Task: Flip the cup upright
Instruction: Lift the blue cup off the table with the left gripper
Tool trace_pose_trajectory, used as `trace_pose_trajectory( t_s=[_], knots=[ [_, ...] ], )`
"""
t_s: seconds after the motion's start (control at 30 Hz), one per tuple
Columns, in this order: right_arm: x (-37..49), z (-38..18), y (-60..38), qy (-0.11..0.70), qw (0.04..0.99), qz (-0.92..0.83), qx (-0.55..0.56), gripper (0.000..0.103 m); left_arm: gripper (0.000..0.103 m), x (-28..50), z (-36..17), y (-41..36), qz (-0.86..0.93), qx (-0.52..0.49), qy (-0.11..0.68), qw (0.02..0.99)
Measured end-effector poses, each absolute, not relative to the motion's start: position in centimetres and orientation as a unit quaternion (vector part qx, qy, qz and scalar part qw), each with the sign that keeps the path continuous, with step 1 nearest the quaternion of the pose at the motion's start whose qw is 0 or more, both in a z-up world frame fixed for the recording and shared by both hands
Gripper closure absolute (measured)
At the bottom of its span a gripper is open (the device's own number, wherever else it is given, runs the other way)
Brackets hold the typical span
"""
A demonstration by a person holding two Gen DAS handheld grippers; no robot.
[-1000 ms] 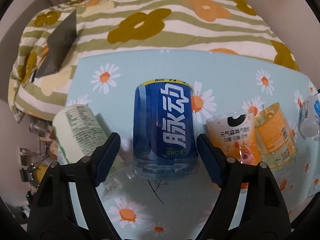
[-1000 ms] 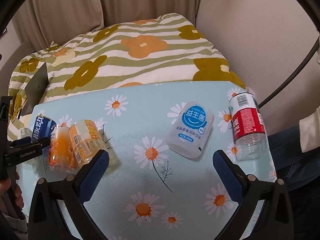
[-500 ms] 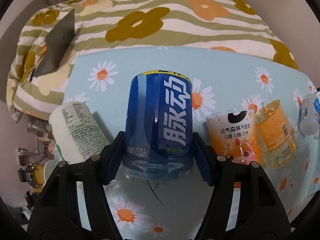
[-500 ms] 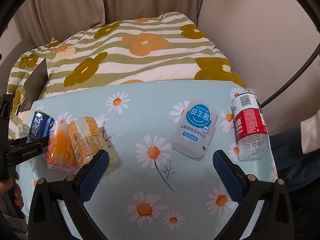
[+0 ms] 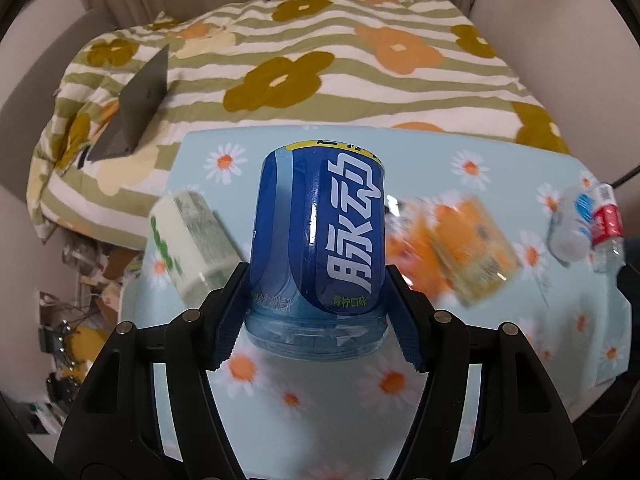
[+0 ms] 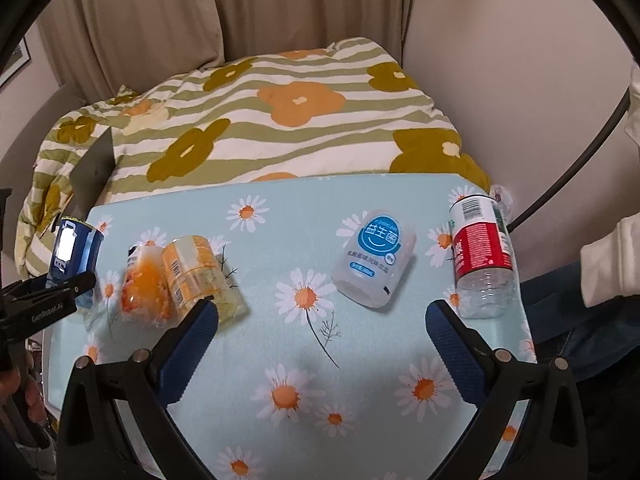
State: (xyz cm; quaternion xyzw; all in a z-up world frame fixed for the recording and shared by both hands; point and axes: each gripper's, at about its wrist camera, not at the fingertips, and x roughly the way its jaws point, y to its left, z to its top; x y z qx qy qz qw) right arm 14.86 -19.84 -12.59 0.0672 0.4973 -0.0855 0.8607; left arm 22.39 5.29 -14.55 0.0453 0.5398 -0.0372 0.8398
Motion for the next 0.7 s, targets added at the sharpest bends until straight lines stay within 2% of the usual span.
trace_pose_trajectory(
  t_s=[0.3, 0.7],
  knots=[
    [10.2, -12.3, -21.6, 0.491, 0.868, -0.058, 0.05, 0.0, 0.033, 15.5, -15.7, -0.2, -0.063, 0.035, 0.555, 0.829],
    [5.3, -15.1, -25.8, 0.507, 0.859, -0.059, 0.044, 0.0, 0.033, 11.2, -21.0, -8.1, -0.095, 0.027, 0.581, 0.808]
  ],
)
